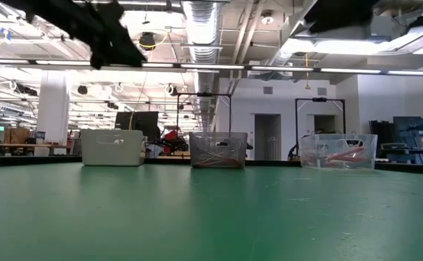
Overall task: Sort silverware by color (type)
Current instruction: Return to Home Position
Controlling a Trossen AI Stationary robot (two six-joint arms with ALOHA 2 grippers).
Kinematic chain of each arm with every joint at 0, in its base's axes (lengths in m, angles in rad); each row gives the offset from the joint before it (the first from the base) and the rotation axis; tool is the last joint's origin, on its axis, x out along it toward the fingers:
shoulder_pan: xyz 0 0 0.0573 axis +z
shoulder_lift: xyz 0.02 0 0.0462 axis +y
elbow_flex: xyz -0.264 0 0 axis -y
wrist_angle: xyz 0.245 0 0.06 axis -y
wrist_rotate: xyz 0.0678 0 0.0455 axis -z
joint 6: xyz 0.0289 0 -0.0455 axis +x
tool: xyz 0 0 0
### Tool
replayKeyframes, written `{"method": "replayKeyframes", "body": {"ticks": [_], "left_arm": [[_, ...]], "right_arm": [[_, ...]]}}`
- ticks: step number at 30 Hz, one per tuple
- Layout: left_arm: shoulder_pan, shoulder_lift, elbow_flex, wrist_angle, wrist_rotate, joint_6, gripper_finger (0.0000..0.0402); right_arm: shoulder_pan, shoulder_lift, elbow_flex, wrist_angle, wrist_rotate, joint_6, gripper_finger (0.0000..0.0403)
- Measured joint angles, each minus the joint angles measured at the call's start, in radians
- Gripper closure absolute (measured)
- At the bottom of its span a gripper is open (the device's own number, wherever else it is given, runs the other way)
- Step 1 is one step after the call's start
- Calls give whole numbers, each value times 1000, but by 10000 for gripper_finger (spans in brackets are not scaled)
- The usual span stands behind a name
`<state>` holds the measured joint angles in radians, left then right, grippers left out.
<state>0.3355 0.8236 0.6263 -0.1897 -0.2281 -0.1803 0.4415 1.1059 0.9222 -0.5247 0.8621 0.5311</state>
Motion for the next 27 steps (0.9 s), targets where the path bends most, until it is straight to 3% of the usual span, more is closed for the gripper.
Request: {"method": "replayKeyframes", "body": {"ticks": [4, 9, 11, 14, 16, 22, 27], "left_arm": [[-225, -114, -131, 214, -95, 18, 272], [-417, -194, -301, 474, -157, 103, 295], [-450, -217, -333, 523, -187, 140, 306], [-458, -261, -335, 524, -216, 176, 323], [-457, -299, -331, 522, -210, 198, 335], [-457, -458, -335, 414, -146, 212, 374], [-457, -583, -337, 303, -145, 213, 399]], "right_arm": [[102, -148, -80, 56, 107, -8, 166], [164, -283, -307, 356, 87, -177, 195], [158, -315, -412, 590, 34, -299, 214], [81, -330, -557, 985, -137, -489, 247], [2, -328, -620, 1110, -257, -529, 263], [-211, -392, -659, 997, -391, -435, 289], [-272, -498, -662, 888, -524, -400, 296]]}}
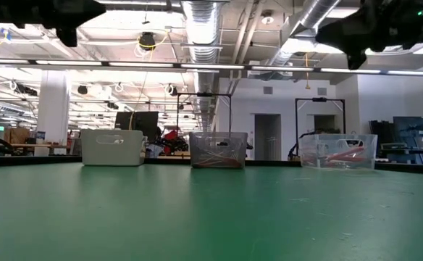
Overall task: Sort silverware by color (type)
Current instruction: Return to Home Position
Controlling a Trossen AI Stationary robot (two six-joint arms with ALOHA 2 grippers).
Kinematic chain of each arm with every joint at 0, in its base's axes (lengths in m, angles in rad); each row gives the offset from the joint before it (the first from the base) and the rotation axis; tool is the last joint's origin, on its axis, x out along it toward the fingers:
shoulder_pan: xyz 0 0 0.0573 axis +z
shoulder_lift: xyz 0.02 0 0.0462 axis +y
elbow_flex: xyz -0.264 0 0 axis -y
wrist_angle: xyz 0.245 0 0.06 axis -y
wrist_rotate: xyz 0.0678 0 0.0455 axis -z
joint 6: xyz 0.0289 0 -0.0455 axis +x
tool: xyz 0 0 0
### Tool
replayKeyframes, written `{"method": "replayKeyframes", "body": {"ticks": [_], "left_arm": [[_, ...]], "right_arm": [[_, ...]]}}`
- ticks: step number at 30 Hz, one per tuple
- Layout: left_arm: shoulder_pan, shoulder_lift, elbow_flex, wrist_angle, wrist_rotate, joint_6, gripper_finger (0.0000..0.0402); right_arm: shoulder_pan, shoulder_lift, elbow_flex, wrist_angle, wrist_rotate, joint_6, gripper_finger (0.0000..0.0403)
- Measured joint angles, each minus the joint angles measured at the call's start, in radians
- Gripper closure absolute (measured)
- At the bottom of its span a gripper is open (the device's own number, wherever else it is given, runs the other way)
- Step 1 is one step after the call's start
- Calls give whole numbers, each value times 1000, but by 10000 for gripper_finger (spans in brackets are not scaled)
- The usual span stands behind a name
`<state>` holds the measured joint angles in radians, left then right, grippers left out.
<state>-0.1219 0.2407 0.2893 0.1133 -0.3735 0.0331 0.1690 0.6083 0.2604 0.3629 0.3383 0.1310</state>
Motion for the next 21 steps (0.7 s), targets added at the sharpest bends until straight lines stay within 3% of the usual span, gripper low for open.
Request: {"method": "replayKeyframes", "body": {"ticks": [5, 10, 21], "left_arm": [[0, -97, 0, -74, 0, 10, 398], [0, -146, 0, -155, 11, 0, 398], [0, -152, 0, -180, 63, 10, 397]], "right_arm": [[4, -129, 0, -136, -2, 8, 296], [16, -218, -62, -117, 0, 10, 296], [-56, -245, -173, -28, 5, 1, 296]]}}
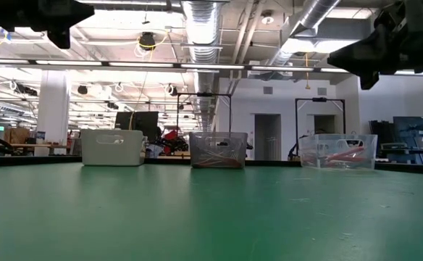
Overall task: Sort silverware by color (type)
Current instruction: Return to Home Position
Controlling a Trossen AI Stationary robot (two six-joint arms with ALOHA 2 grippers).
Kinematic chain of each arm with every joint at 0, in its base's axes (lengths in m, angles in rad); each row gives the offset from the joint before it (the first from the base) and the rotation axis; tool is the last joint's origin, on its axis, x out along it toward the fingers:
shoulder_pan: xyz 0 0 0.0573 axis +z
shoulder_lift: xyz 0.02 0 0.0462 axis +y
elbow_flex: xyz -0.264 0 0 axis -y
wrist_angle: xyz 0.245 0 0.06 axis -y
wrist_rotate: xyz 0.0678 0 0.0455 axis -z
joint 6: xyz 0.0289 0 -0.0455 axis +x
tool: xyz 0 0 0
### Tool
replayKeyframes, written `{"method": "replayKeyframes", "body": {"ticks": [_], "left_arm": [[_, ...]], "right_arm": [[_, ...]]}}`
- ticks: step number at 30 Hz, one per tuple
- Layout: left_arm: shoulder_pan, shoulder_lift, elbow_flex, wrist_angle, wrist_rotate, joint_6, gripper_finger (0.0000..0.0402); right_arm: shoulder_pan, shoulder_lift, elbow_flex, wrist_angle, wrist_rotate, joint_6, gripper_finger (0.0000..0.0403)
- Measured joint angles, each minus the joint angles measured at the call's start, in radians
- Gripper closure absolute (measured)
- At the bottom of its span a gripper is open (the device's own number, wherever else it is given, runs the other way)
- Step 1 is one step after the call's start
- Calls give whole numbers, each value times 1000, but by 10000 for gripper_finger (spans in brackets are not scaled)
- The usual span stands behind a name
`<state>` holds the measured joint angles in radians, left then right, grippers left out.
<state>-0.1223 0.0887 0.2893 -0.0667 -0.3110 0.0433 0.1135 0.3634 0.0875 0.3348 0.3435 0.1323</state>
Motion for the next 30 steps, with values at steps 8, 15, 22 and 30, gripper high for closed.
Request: {"method": "replayKeyframes", "body": {"ticks": [8, 15, 22, 30], "left_arm": [[0, 0, 0, -15, 45, 2, 397], [0, -8, -146, 184, 45, 4, 397], [0, -7, -213, 178, 85, -45, 397], [0, -8, -213, 162, 161, -30, 397]], "right_arm": [[-24, 0, 0, 5, -2, 12, 296], [-15, 0, 0, -7, -3, 17, 296], [-31, 3, 0, -97, 24, 70, 296], [-8, -18, 1, -99, -37, 38, 296]]}}
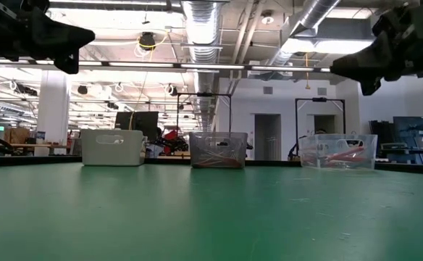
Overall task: Sort silverware by color (type)
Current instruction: Return to Home Position
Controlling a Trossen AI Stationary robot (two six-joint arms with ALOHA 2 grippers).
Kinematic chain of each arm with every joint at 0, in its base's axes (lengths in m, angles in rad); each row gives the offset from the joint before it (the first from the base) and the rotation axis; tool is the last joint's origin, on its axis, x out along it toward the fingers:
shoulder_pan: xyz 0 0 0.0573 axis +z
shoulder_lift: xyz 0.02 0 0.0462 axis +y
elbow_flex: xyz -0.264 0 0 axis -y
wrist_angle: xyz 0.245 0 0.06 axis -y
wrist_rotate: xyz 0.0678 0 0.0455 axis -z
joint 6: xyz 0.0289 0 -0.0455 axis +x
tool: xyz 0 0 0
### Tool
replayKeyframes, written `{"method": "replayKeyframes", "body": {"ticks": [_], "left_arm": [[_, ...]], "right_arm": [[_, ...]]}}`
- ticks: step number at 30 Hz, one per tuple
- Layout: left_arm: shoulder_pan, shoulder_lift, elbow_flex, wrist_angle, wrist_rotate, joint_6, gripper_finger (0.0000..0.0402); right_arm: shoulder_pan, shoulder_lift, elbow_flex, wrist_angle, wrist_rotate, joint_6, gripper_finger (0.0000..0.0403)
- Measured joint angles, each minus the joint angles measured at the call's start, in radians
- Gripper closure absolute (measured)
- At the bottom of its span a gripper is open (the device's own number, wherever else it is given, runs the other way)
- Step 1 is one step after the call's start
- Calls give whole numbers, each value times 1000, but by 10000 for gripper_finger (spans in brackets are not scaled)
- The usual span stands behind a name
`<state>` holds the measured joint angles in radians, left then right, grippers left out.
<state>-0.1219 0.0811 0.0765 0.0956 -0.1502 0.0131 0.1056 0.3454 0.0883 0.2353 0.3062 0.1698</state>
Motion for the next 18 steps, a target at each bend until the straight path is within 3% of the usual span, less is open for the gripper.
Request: {"method": "replayKeyframes", "body": {"ticks": [6, 10, 18], "left_arm": [[0, 0, -1, 6, 22, 34, 397], [0, -1, -68, 144, 34, 63, 397], [0, 2, -66, 85, 29, 57, 397]], "right_arm": [[12, -75, -1, 8, -71, -47, 296], [12, -117, -71, 108, -102, -50, 296], [10, -145, -80, 67, -98, -47, 296]]}}
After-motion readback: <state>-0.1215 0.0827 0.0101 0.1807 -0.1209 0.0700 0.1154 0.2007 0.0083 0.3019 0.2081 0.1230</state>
